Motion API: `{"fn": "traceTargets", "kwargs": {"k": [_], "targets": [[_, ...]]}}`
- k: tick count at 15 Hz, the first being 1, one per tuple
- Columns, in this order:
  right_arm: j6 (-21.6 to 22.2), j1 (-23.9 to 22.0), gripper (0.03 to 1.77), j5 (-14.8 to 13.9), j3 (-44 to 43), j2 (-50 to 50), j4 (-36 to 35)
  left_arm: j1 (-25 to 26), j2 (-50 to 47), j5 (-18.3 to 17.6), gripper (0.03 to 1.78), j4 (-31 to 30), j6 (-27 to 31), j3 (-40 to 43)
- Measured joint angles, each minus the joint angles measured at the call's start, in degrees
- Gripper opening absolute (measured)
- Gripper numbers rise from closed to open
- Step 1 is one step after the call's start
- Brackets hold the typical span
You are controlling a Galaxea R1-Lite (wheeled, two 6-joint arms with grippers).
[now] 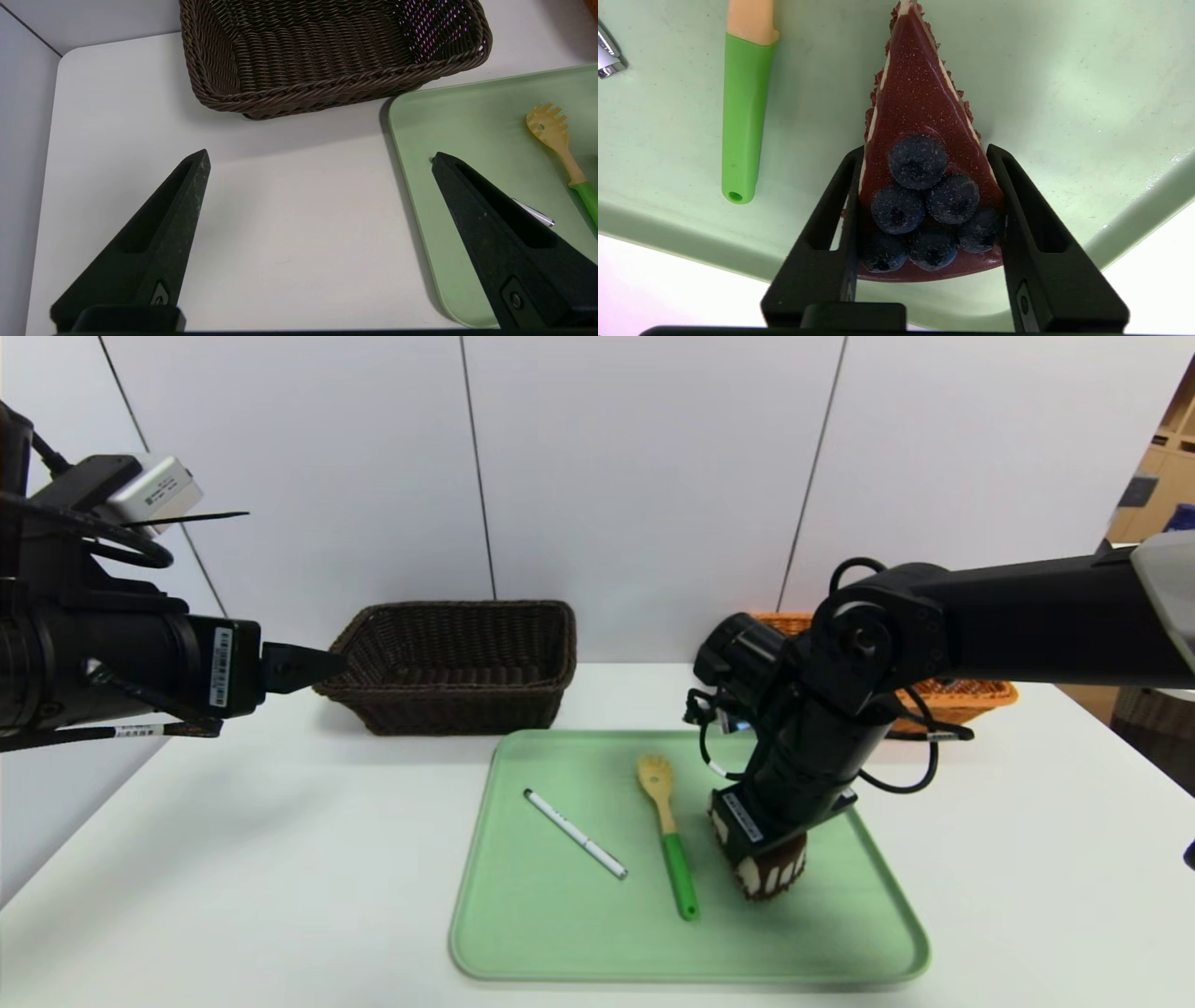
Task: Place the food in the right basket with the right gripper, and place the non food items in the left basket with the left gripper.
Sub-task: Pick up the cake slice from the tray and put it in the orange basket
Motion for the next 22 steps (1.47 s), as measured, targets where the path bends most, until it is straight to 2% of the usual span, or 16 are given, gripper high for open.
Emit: {"fn": "traceTargets", "kwargs": {"k": [14,15,17,20,22], "targets": [[1.49,0.96,0.82,-0.09,-3.49,-1.16,2.71,-0.72,0.38,0.11,1.69,0.06,-0.05,-0.04],[1.49,1.00,0.82,-0.76,-4.62,-1.40,2.90,-0.72,0.38,0.09,1.69,0.04,-0.05,-0.04],[1.41,1.22,0.82,-4.33,-7.40,-1.95,2.96,-0.71,0.33,0.11,1.69,0.06,-0.05,0.05],[2.21,1.40,0.82,-6.16,-12.90,-2.60,2.79,-0.71,0.28,0.11,1.69,0.06,-0.07,0.20],[2.38,1.40,0.82,-9.35,-16.48,-3.06,1.13,-0.72,0.24,0.11,1.69,0.06,-0.07,0.33]]}}
